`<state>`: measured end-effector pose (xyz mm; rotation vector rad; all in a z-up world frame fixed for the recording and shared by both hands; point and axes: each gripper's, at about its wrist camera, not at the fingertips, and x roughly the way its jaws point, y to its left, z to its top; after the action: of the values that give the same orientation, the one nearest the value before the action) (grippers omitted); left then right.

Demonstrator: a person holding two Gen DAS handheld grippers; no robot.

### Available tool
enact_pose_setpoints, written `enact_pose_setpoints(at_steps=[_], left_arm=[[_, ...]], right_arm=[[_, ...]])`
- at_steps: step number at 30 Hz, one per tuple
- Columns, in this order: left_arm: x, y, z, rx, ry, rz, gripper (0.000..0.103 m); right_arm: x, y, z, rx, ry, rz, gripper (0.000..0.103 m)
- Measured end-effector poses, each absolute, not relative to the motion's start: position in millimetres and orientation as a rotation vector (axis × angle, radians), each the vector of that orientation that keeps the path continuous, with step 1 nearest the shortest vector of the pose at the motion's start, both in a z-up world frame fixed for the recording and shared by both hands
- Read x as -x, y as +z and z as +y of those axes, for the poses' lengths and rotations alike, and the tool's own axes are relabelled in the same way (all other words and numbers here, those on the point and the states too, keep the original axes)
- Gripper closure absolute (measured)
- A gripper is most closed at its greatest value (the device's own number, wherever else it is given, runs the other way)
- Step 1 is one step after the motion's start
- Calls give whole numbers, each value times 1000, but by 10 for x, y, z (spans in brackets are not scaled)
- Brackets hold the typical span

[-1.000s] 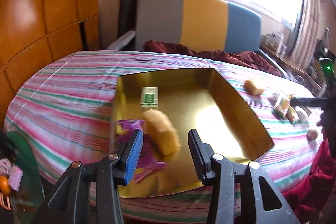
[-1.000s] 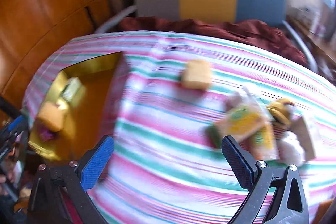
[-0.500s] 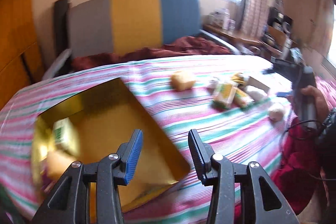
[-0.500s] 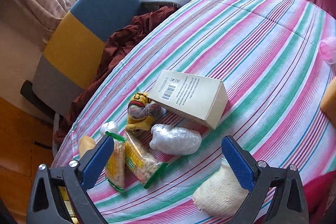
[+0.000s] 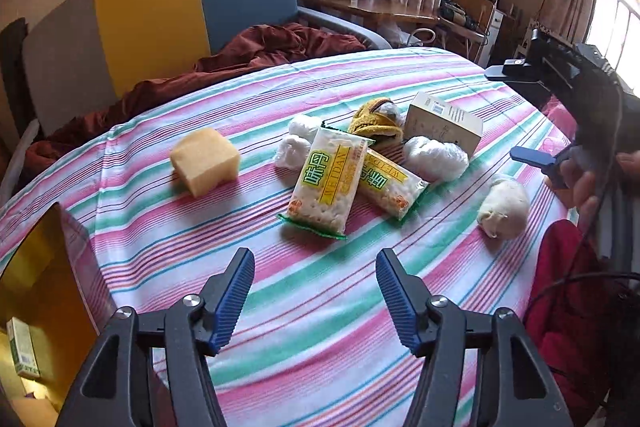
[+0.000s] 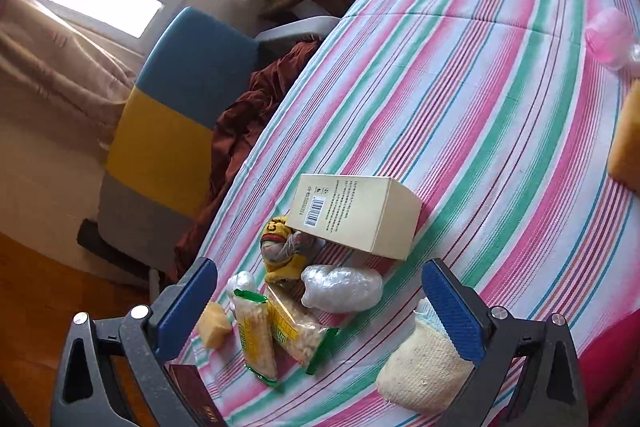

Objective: Organize objects
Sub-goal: 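Move the left tool back to the pile and grasp a WEIDAN cracker pack, then lift the cracker pack with left tool while right tool reaches the white sock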

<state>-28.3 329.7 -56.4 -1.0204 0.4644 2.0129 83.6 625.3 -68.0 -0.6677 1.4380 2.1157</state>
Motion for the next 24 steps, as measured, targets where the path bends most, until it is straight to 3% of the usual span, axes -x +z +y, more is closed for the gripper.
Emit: enact_pose_setpoints(at_steps=[4,16,17,18,19,24], left_arm=[[385,-704,3603,1002,1989,540,21],[815,-1080,4152,1077,1954,608,19],[852,-1106,4158,1096,1940,579,23],[877,-1116,4147,1112,1927,537,46],[895,-1125,4134,1129,1924,504,53],[770,-1103,3923,1169,1936,360,54]], right_arm=[[-763,-734,6266,694,2118,1501,0],[-596,-847,6226,777,2154,1553,0],[-586,-853,6224,781,2155,1555,0],[-578,-860,6225,788,2155,1555,0],[-572,-865,6225,794,2154,1555,0],[-572,-865,6220,799,2157,1549,0]])
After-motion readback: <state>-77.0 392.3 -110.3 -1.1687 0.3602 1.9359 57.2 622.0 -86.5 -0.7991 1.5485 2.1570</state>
